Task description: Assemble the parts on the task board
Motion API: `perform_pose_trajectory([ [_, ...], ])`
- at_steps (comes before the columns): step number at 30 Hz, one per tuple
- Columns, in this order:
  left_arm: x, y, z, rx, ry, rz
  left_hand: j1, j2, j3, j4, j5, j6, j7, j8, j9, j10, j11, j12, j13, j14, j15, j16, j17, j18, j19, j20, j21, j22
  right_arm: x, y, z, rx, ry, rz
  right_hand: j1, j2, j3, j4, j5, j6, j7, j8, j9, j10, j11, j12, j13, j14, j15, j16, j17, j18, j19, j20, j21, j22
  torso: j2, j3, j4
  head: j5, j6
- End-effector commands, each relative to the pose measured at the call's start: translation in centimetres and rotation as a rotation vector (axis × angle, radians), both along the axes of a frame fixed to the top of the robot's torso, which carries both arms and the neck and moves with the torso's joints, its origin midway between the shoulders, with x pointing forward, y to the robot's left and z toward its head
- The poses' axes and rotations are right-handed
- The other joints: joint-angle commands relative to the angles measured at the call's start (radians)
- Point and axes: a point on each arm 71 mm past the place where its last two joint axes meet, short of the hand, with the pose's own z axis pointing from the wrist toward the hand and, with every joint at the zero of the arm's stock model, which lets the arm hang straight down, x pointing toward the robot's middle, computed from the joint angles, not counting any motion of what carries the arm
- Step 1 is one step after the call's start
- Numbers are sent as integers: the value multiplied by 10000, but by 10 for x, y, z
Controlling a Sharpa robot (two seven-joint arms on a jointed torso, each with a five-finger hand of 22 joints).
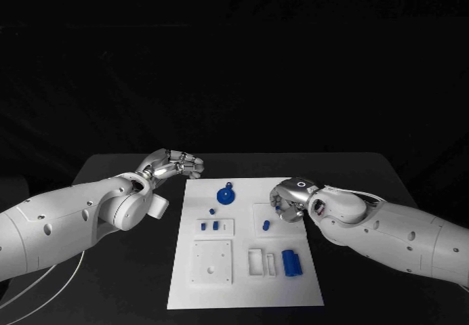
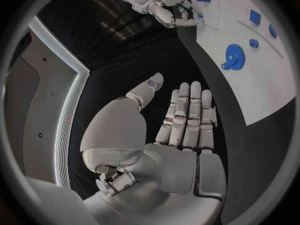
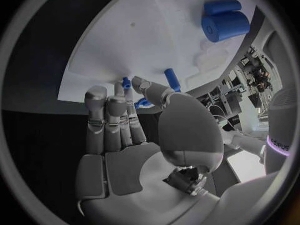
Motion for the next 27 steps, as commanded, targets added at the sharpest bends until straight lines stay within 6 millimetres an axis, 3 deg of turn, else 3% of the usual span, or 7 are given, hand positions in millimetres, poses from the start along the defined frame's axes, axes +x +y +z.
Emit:
perform_pose_trajectory([
  [1,-1,-3,2,-166,-27,-191,-109,-30,-45,5,-24,-76,-21,22,-13,-39,-15,-37,-9,-10,28,-46,13,-42,-51,42,-56,4,-1,1,-3,-451,-293,-13,47,83,105,8,-50,108,-26,91,10,276,45,-33,19,21,-96,76,6,695,-34,-37,90,194,-5,6,-4,-11,-20],
  [6,-1,-2,1,-146,16,-174,-111,-33,-47,4,-24,-79,-21,22,-14,-40,-15,-36,-11,-5,27,-49,17,-41,-52,42,-60,5,-2,1,-4,-705,-412,-35,158,196,290,-64,-55,380,-139,224,58,553,-53,18,80,23,-193,167,44,695,-21,-111,210,232,-7,13,0,-28,-46],
  [27,-1,-2,1,-142,31,-171,-97,-61,-63,-19,-22,-133,-5,7,-31,-80,-2,-43,-33,-6,33,-106,37,-37,-79,49,-98,16,-6,7,-8,-1488,-942,126,224,68,533,-105,-44,610,-229,289,57,816,-135,-12,141,6,-273,224,41,695,-45,-184,353,222,-9,11,0,-86,-92],
])
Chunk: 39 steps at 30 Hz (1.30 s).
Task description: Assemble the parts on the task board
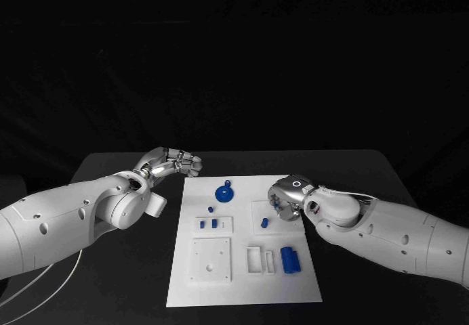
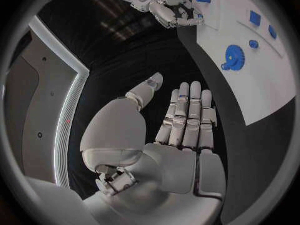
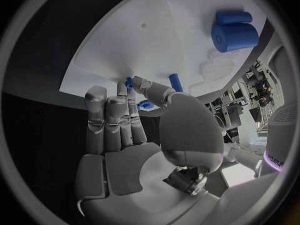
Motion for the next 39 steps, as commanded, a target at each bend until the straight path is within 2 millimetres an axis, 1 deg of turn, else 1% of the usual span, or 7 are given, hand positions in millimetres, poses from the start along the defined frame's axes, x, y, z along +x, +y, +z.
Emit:
perform_pose_trajectory([
  [1,-1,-3,2,-136,-14,-154,-53,-24,-64,-20,-21,-72,-14,6,-17,-83,-2,-44,-15,-7,34,-70,19,-37,-45,14,-65,16,-2,0,-6,-586,-97,-23,54,-66,88,-15,-41,97,-20,76,12,251,119,38,43,5,-106,40,4,698,-40,-112,73,214,-3,-7,5,-17,-4],
  [5,-1,-3,2,-142,-18,-166,-49,-22,-64,-20,-18,-79,-11,4,-19,-88,0,-43,-18,-4,35,-76,22,-37,-48,15,-69,18,-3,2,-9,-737,-130,-3,77,-122,171,-2,-34,185,-53,96,9,360,83,43,74,1,-139,41,-10,698,-51,-123,104,208,-4,-12,6,-45,-19],
  [10,-1,-3,2,-143,-33,-153,-47,-17,-63,-19,-15,-83,-9,4,-20,-89,1,-42,-20,0,35,-81,27,-37,-50,16,-73,20,-4,3,-8,-773,-302,-6,77,-154,216,16,-34,241,-72,106,4,428,61,40,96,1,-161,41,-22,698,-52,-130,126,204,0,-18,5,-44,-18],
  [19,0,-2,2,-131,-54,-101,-46,-7,-63,-16,-11,-87,-7,5,-22,-88,1,-38,-22,12,34,-86,35,-37,-49,17,-78,23,-5,6,-5,-540,-636,-5,75,-185,251,36,-40,289,-89,115,2,485,42,34,115,4,-180,46,-30,698,-47,-139,146,200,6,-7,12,-36,-16],
  [23,0,-1,2,-128,-67,-80,-47,-4,-63,-15,-10,-88,-6,6,-23,-87,1,-37,-23,16,33,-88,38,-37,-49,17,-80,24,-5,8,-3,-355,-854,10,75,-208,275,50,-41,307,-96,117,0,507,34,29,123,4,-188,48,-34,698,-47,-144,152,196,1,-8,11,-26,-10],
  [29,1,0,2,-117,-82,-43,-46,3,-63,-13,-7,-89,-6,7,-23,-86,0,-34,-24,21,32,-90,42,-36,-48,17,-82,26,-6,9,-2,-287,-910,42,83,-281,365,107,-48,340,-110,119,-4,546,20,6,137,2,-202,50,-44,698,-50,-157,164,190,1,-3,12,-5,-10],
  [39,1,2,2,-100,-86,4,-44,9,-64,-14,-2,-88,-6,11,-24,-85,-1,-31,-26,30,31,-97,50,-36,-46,17,-87,30,-6,4,11,-34,-930,-103,77,-336,423,170,-50,383,-125,129,-2,608,4,-6,158,3,-218,57,-52,698,-44,-172,183,186,-3,-2,-1,13,1],
])
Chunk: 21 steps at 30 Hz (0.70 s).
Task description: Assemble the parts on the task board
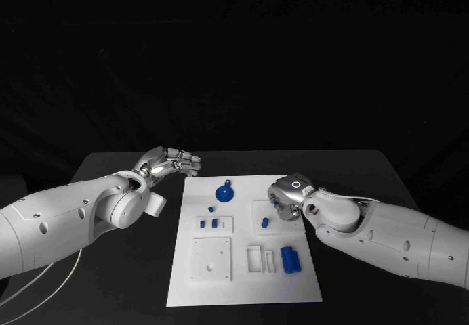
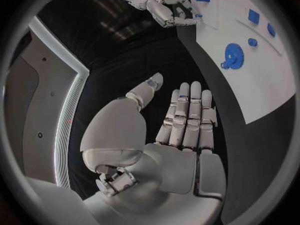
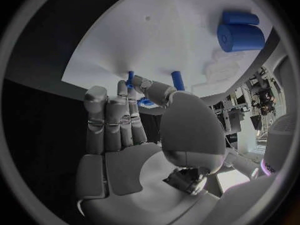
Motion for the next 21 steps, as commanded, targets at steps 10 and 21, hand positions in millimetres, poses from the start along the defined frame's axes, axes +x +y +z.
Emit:
perform_pose_trajectory([
  [10,0,-1,2,-117,-78,-64,-43,8,-68,-17,1,-62,20,15,-18,-88,-1,-30,-14,32,32,-70,23,-34,-46,16,-56,16,1,1,20,596,-80,-19,-27,-119,91,29,-47,72,-15,67,9,459,94,40,28,-21,-71,54,-21,808,-33,-87,67,187,-3,5,-8,0,31],
  [21,2,0,2,-123,-147,112,-44,15,-70,-15,5,-64,20,19,-20,-90,-1,-28,-18,36,32,-81,31,-34,-44,16,-62,20,-17,26,38,2632,-62,999,-15,-117,126,54,-33,70,-14,58,5,466,89,20,34,-34,-78,41,-34,808,-44,-96,61,179,-15,10,-6,265,72],
])
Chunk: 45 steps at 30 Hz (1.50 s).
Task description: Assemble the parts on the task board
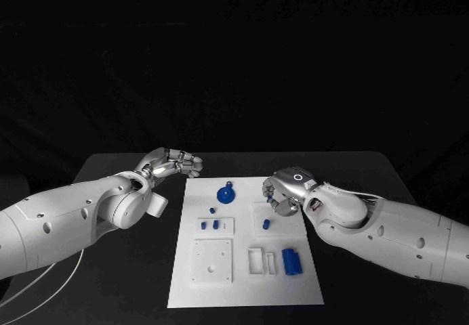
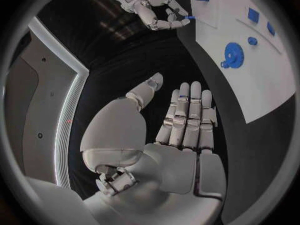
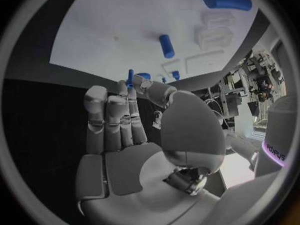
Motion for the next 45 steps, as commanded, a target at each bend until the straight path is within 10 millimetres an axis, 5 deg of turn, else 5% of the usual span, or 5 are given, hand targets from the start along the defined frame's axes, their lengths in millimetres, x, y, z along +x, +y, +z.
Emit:
perform_pose_trajectory([
  [1,1,-1,2,-158,-141,117,-44,16,-71,-15,6,-64,20,19,-11,-90,-1,-28,-10,35,33,-43,13,-34,-44,16,-62,13,-7,12,5,776,-21,566,2,-101,75,-1,-21,70,-13,57,4,460,85,19,4,-31,-72,40,-20,841,-42,-96,60,180,-10,2,2,196,-1],
  [10,7,0,2,-404,-126,599,-42,-1,-77,-22,9,-57,17,28,-11,-91,-1,-27,-14,29,36,-62,19,-35,-46,17,-71,18,-23,47,-2,287,165,1437,6,-95,78,3,-17,66,-9,51,0,460,84,8,6,-37,-74,34,-26,841,-44,-103,59,178,-29,-15,13,632,-69],
  [20,13,-2,1,-493,-159,822,-29,-4,-73,-25,33,-44,11,41,-10,-87,-3,-22,-17,27,38,-81,28,-35,-44,18,-80,23,-46,89,-27,-279,652,2349,10,-68,74,2,-7,58,-4,40,-5,460,84,-6,9,-41,-75,28,-33,841,-43,-114,55,173,-40,-12,1,1322,-259],
  [35,13,-11,1,-573,-146,670,-22,-11,-72,-26,46,-36,7,50,-9,-88,-3,-21,-21,24,41,-99,35,-36,-45,21,-89,26,-66,117,-56,-884,1097,2894,-4,-12,29,-30,6,47,4,23,-13,468,82,-32,24,-41,-76,23,-47,841,-34,-133,52,165,-15,-35,9,1646,-444],
  [45,11,-14,1,-615,-128,561,-24,-11,-73,-21,50,-34,6,55,-10,-91,-1,-21,-24,23,44,-110,41,-38,-45,24,-96,29,-69,119,-64,-1016,1263,2912,-11,2,15,-50,10,49,5,19,-15,471,82,-43,29,-42,-76,20,-54,841,-37,-137,49,163,-13,-37,10,1727,-543],
])
